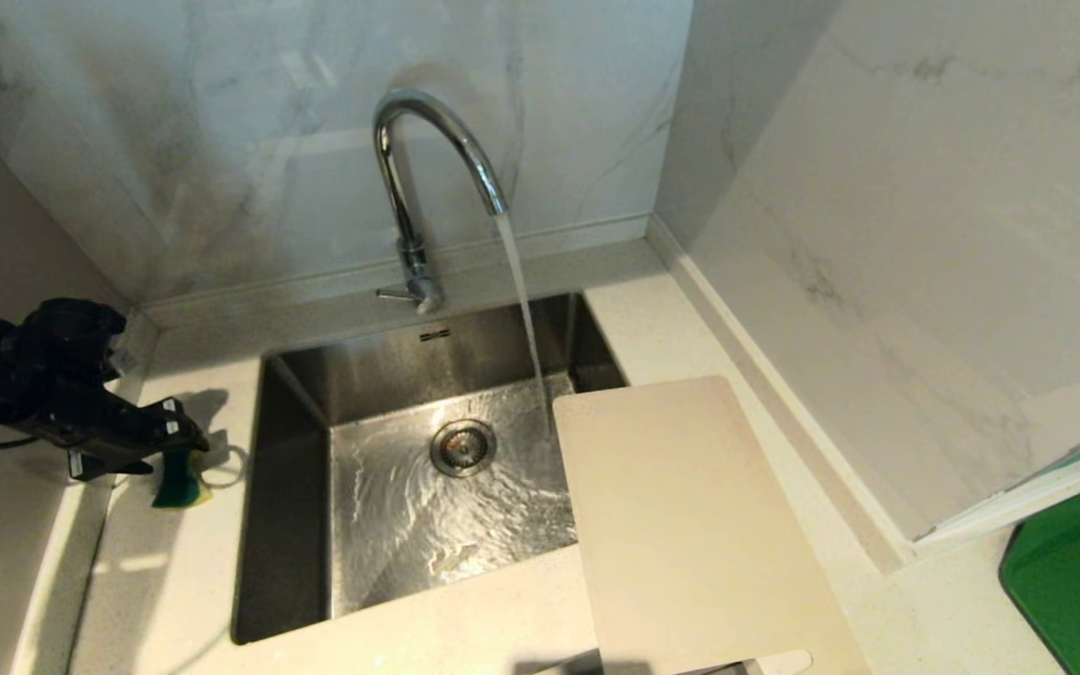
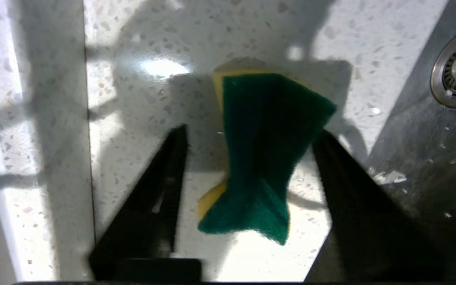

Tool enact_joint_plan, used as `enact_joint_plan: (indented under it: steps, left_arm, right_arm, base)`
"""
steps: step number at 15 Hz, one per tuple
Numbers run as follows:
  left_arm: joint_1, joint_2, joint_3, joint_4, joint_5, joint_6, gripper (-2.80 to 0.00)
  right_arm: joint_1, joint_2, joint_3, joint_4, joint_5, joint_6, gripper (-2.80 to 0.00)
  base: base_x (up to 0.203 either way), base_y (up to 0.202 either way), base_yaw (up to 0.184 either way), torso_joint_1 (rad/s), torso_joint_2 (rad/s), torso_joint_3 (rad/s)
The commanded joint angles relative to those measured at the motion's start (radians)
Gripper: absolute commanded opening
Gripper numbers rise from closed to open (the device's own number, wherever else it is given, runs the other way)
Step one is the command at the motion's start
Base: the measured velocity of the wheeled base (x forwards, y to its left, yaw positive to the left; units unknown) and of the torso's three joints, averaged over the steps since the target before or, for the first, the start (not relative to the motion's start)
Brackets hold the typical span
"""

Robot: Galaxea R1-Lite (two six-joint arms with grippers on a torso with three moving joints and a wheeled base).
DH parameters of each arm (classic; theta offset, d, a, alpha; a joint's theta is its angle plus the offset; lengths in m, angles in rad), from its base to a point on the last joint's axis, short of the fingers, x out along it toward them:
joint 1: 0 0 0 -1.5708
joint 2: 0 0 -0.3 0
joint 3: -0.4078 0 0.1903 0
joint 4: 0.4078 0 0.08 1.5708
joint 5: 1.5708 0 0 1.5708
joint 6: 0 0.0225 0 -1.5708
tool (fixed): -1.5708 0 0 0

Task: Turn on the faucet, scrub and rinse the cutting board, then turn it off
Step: Pick up the cleaning cloth

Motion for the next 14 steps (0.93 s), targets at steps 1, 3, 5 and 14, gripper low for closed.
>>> enact_joint_plan:
  steps: [1, 3, 5, 14]
  left_arm:
    - [0.007, 0.003, 0.003, 0.002, -0.001, -0.004, -2.8]
    - [0.01, 0.01, -0.002, 0.001, -0.003, -0.005, -2.8]
    - [0.015, 0.023, -0.002, 0.001, -0.003, -0.019, -2.8]
    - [0.009, -0.059, -0.018, 0.013, -0.054, -0.069, -2.8]
  right_arm:
    - [0.001, 0.002, 0.001, 0.0, 0.0, 0.0, -2.8]
    - [0.001, 0.002, 0.002, 0.0, 0.0, -0.001, -2.8]
    - [0.001, 0.002, 0.002, 0.0, 0.0, -0.001, -2.8]
    - [0.001, 0.002, 0.0, 0.0, 0.0, 0.0, -2.8]
  base:
    - [0.0, 0.0, 0.0, 0.0, 0.0, 0.0]
    - [0.0, 0.0, 0.0, 0.0, 0.0, 0.0]
    - [0.0, 0.0, 0.0, 0.0, 0.0, 0.0]
    - [0.0, 0.0, 0.0, 0.0, 0.0, 0.0]
